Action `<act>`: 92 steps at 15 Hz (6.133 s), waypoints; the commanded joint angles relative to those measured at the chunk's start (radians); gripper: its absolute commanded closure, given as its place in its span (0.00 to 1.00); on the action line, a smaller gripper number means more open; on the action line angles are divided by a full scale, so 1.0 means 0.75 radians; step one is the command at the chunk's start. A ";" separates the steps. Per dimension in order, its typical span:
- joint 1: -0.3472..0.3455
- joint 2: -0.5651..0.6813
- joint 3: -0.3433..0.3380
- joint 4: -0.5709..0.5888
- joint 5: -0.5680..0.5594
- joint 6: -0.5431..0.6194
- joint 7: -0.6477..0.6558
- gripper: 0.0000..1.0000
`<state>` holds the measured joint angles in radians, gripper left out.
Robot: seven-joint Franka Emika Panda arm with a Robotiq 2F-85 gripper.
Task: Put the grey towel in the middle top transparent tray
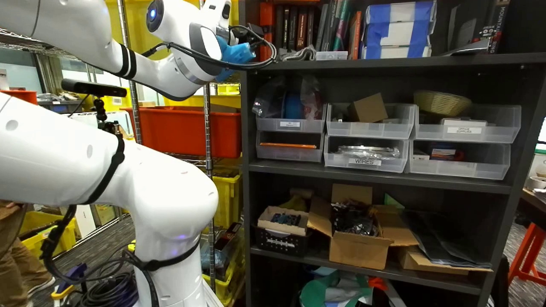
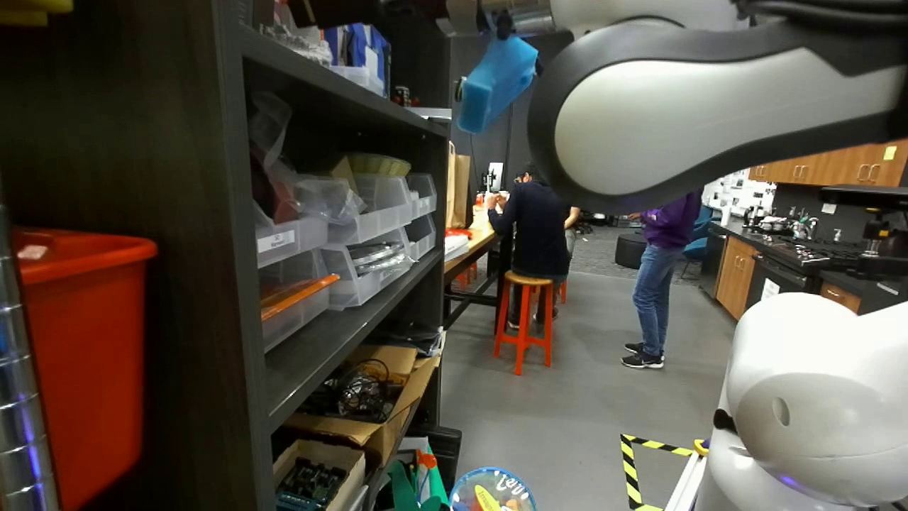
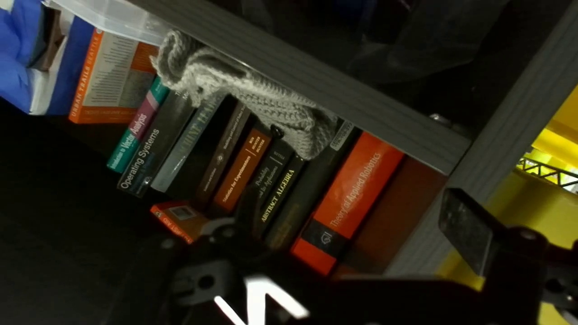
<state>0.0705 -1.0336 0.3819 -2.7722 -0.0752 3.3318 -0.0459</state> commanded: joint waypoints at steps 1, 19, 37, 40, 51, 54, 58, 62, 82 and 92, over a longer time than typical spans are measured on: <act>0.000 -0.003 -0.001 0.001 -0.013 -0.011 0.008 0.00; -0.134 0.204 0.127 0.294 0.072 0.137 0.123 0.00; -0.594 0.203 0.216 0.512 0.375 -0.208 0.435 0.00; -0.592 0.204 0.214 0.518 0.355 -0.222 0.446 0.00; -0.560 0.222 0.188 0.552 0.326 -0.488 0.447 0.00; -0.448 0.284 0.099 0.623 0.287 -0.759 0.467 0.00; -0.219 0.341 -0.088 0.756 0.311 -1.121 0.433 0.00; -0.034 0.443 -0.226 0.954 0.388 -1.410 0.418 0.00; -0.062 0.850 -0.305 1.380 0.455 -1.551 0.634 0.00; -0.053 0.931 -0.338 1.386 0.475 -1.610 0.624 0.00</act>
<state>0.0197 -0.3601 0.1387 -1.7646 0.2827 2.1582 0.4073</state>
